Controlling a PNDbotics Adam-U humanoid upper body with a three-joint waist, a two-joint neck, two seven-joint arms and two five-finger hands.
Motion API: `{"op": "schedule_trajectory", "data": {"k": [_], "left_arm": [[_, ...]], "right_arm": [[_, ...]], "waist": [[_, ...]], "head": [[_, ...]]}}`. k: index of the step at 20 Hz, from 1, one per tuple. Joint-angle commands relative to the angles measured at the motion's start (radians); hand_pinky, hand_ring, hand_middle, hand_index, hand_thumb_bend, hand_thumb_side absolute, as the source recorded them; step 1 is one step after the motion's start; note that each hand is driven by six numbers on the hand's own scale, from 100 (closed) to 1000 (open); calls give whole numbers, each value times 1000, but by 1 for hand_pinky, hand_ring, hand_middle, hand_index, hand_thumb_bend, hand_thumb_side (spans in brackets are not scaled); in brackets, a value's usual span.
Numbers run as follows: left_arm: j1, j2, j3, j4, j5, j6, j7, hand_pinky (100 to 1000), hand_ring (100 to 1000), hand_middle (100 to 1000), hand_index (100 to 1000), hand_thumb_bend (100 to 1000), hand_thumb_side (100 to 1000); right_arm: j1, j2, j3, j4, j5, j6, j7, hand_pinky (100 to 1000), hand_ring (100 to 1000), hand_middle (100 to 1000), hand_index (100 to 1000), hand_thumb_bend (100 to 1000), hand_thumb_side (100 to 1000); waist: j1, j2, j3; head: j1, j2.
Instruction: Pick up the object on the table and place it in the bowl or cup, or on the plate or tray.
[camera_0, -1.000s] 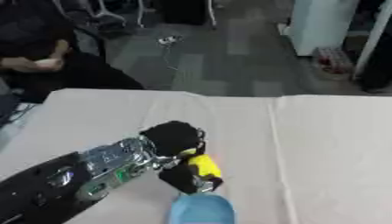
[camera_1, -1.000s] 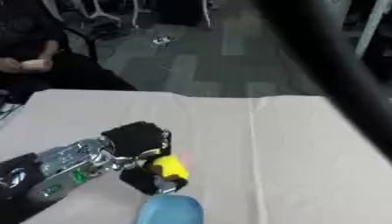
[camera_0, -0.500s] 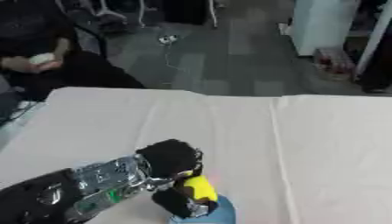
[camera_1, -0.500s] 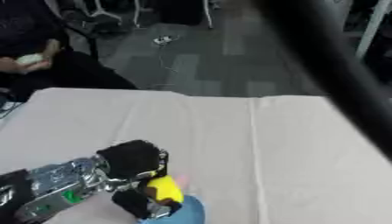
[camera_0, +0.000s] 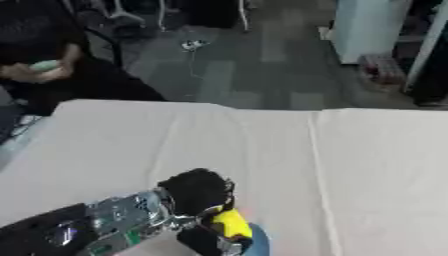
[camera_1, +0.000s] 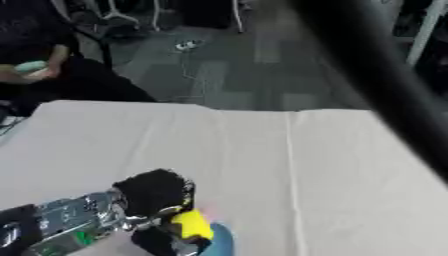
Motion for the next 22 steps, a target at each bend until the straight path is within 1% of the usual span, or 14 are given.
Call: {"op": "schedule_trajectory", "data": {"k": [1,5,9,12,13,14,15,16,17,18,19,20,21,22], "left_arm": [[-12,7,-4,-14,8,-5,0,100,100,100,168,224,901],[-6,6,-19,-14,19,-8,-17,100,100,100,167,226,896],[8,10,-33,-14,6,-25,-31,100,100,100,167,227,894],[26,13,-34,-14,8,-19,-36,100,100,100,202,218,914],[30,14,-34,-14,4,-16,-41,100,100,100,197,220,911],[35,17,-34,-14,-5,-12,-54,100,100,177,353,176,919],[40,18,-34,-14,-16,-9,-71,124,189,255,406,179,938],[45,19,-34,-14,-25,-7,-91,266,372,404,507,199,980],[49,20,-34,-14,-33,-4,-115,266,372,404,507,199,980],[53,21,-35,-13,-41,-1,-143,413,569,554,621,366,931],[55,20,-34,-13,-47,1,-170,389,539,533,605,344,932],[56,19,-32,-13,-52,1,-190,493,674,636,669,444,924],[56,18,-31,-14,-56,0,-205,486,664,627,666,437,924],[56,17,-29,-14,-57,-2,-214,530,727,691,690,481,920]], "right_arm": [[-4,-3,-1,-14,0,-2,-4,360,548,597,281,100,1000],[-7,-6,-4,-14,-6,-3,-3,360,548,597,282,100,1000],[-7,-8,-5,-14,-9,-4,1,360,548,597,280,100,1000],[-6,-7,-5,-14,-10,-4,2,360,548,597,278,100,1000],[-6,-6,-5,-14,-9,-4,3,360,548,597,278,100,1000],[-5,-6,-4,-14,-9,-4,3,360,548,597,277,100,1000],[-5,-5,-4,-14,-8,-4,3,360,548,597,277,100,1000],[-5,-4,-4,-14,-7,-4,4,360,548,597,276,100,1000],[-4,-4,-3,-14,-6,-4,4,360,548,597,276,100,1000],[-4,-3,-3,-14,-4,-4,4,360,548,597,274,100,1000],[-4,-3,-2,-14,-3,-4,3,360,548,597,274,100,1000],[-3,-2,-2,-14,-2,-4,3,360,548,597,274,100,1000],[-3,-2,-1,-14,-1,-3,3,360,548,597,274,100,1000],[-3,-2,-1,-14,0,-3,3,360,548,597,273,100,1000]], "waist": [[-1,-11,-3],[0,-10,-5],[1,-11,-7],[0,-10,-5],[0,-10,-5],[-1,-10,-5],[-1,-10,-4],[-1,-10,-4],[-2,-9,-3],[-2,-9,-3],[-2,-9,-3],[-2,-9,-3],[-3,-9,-3],[-3,-9,-3]], "head": [[0,-5],[1,-4],[2,-2],[1,-4],[1,-4],[1,-4],[2,-3],[2,-3],[2,-3],[2,-3],[2,-3],[3,-3],[3,-3],[4,-3]]}}
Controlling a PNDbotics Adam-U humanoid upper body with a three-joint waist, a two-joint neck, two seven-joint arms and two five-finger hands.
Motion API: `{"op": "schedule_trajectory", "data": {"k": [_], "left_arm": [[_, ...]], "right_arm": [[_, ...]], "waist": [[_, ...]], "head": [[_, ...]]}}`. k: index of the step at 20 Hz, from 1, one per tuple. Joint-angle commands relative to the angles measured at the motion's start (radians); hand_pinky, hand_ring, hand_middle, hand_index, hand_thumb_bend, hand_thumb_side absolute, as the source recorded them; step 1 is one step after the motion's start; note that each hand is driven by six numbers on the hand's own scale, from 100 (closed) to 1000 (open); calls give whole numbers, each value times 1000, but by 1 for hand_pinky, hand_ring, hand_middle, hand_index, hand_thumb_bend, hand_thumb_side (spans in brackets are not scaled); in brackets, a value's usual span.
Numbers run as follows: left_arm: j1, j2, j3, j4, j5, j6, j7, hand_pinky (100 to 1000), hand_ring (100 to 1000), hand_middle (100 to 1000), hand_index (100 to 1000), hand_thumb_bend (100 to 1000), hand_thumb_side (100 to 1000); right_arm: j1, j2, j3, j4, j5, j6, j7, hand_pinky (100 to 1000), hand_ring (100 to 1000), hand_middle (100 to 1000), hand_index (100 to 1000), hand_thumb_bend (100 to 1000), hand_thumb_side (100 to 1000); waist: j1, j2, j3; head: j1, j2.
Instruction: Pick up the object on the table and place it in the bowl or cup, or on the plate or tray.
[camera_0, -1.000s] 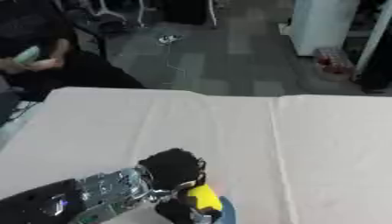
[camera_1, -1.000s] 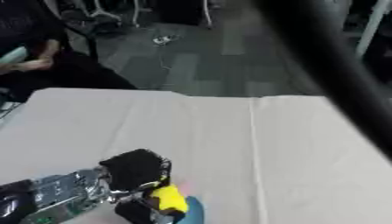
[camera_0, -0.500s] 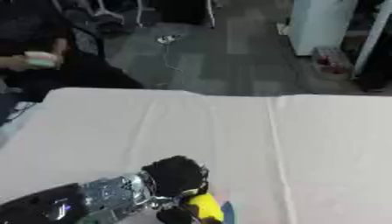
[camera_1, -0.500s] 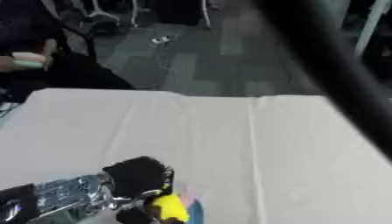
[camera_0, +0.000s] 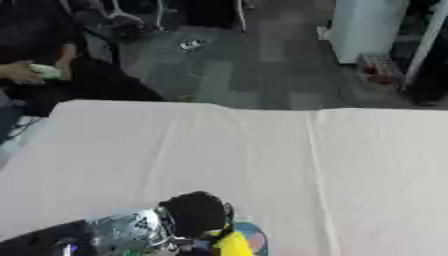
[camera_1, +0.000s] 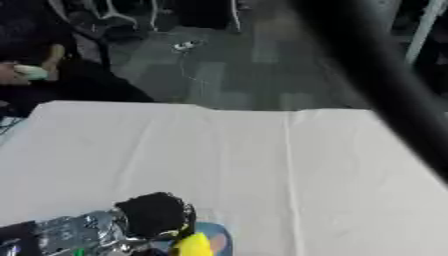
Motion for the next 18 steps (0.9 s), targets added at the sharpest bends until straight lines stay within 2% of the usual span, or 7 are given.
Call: {"op": "schedule_trajectory", "data": {"k": [1,4,6,10,14,18], "left_arm": [[-4,23,11,-14,-13,-3,-37,549,748,711,698,499,918],[-6,19,18,-14,-12,-7,-34,609,801,762,714,535,925],[-8,14,30,-14,-14,-7,-17,619,807,774,720,545,929],[-1,-5,86,-14,-1,10,71,616,796,783,726,551,943],[47,-25,179,-14,29,36,229,591,761,797,723,553,953],[138,-57,278,-14,100,64,434,523,697,780,716,569,942]], "right_arm": [[-3,-2,-1,-14,2,-1,0,360,548,597,273,100,1000],[-3,-2,-1,-14,3,-1,-1,360,548,597,274,100,1000],[-2,-1,-1,-14,4,0,-2,360,549,597,273,100,1000],[2,0,-5,-14,5,2,-5,361,549,598,277,100,1000],[8,3,-18,-14,5,7,-16,361,549,598,284,100,1000],[29,18,-34,-14,23,18,-33,361,549,598,277,100,1000]], "waist": [[-2,-9,1],[-3,-9,1],[-3,-10,2],[-4,-11,10],[-9,-13,25],[-21,-16,57]], "head": [[4,-3],[4,-4],[3,-4],[-4,-5],[-26,-10],[-82,-20]]}}
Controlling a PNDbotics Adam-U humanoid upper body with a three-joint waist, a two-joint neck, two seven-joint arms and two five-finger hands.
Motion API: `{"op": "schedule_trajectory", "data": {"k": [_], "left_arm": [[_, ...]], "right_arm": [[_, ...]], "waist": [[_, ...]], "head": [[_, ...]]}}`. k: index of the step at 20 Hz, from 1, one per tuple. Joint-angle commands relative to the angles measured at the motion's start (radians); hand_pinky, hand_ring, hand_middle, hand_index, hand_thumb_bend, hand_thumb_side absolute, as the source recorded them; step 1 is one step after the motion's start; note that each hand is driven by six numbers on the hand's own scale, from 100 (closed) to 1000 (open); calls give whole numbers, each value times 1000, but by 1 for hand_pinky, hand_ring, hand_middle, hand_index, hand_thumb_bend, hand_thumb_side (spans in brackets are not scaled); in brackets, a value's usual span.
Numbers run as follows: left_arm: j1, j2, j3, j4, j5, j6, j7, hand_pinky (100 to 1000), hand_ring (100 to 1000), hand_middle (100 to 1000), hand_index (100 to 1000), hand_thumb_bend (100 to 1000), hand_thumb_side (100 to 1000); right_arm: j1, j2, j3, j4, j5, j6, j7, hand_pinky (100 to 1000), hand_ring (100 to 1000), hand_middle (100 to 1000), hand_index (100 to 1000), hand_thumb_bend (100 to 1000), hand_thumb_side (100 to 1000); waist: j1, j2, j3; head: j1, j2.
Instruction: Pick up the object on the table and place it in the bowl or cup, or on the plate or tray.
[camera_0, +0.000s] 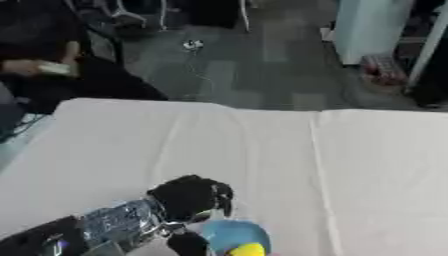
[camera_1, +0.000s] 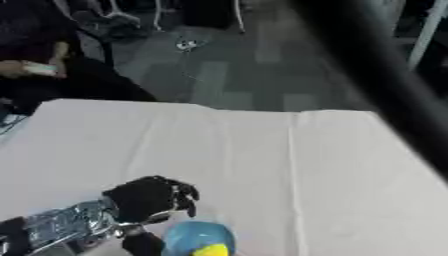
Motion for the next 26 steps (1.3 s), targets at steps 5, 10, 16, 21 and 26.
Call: {"op": "schedule_trajectory", "data": {"k": [5,10,16,21,26], "left_arm": [[104,-110,158,-14,164,-28,356,419,590,744,706,575,908],[60,-237,244,-14,307,-104,567,388,557,735,707,573,871],[2,-260,268,-14,386,-145,592,389,549,725,703,563,863],[1,-266,247,-14,392,-168,569,390,549,727,704,569,860],[-1,-274,232,-14,399,-167,543,392,551,730,706,570,862]], "right_arm": [[53,42,-23,-14,84,30,-52,359,549,600,262,100,1000],[117,97,-13,-14,204,71,-120,359,549,596,239,100,1000],[175,158,37,-14,367,119,-191,358,549,596,197,100,1000],[197,177,82,-14,463,148,-230,361,549,591,193,100,1000],[214,169,88,-14,498,152,-268,363,550,588,197,100,1000]], "waist": [[-23,-25,60],[-47,-46,122],[-65,-61,178],[-63,-68,189],[-58,-83,186]], "head": [[-97,-16],[-167,18],[-235,37],[-249,67],[-267,156]]}}
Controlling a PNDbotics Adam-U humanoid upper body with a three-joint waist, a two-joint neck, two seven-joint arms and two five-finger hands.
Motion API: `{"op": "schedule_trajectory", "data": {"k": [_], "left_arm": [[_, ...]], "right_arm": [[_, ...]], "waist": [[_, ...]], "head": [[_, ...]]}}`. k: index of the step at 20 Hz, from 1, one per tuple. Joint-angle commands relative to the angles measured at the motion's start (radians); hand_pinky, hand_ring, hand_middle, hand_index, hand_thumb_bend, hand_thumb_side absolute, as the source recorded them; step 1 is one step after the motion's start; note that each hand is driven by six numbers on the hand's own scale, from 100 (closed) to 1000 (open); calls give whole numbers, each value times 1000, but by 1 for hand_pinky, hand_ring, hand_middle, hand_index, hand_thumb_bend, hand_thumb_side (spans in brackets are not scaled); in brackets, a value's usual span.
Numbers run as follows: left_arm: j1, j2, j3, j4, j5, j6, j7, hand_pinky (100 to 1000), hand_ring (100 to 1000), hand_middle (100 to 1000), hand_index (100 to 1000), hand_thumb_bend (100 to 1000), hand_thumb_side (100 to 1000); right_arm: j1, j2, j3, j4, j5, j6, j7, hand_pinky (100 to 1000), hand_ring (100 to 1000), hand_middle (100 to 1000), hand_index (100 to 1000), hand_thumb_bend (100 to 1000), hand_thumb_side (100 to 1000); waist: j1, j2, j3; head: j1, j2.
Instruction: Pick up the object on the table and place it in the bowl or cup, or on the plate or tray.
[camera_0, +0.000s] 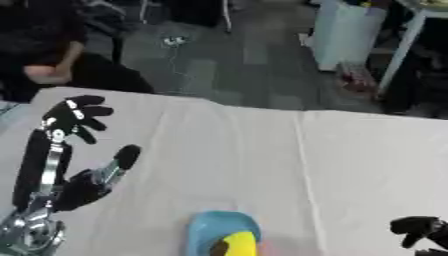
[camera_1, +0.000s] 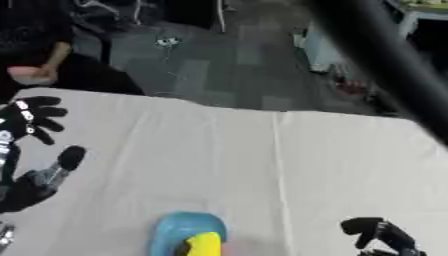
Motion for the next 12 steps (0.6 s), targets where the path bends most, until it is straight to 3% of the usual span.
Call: {"op": "schedule_trajectory", "data": {"k": [1,3,12], "left_arm": [[-12,6,-3,-14,11,1,-17,395,553,734,709,571,862],[-13,5,-3,-14,13,3,-25,396,554,735,711,572,862],[-11,3,-9,-14,11,11,-44,401,554,739,716,577,862]], "right_arm": [[8,-8,1,-14,18,1,-23,364,550,587,198,100,1000],[12,-9,-1,-14,21,2,-29,364,550,587,199,100,1000],[14,-10,-2,-14,29,5,-39,365,550,585,200,100,1000]], "waist": [[7,-12,-1],[8,-15,0],[8,-16,0]], "head": [[-19,47],[-27,64],[-45,87]]}}
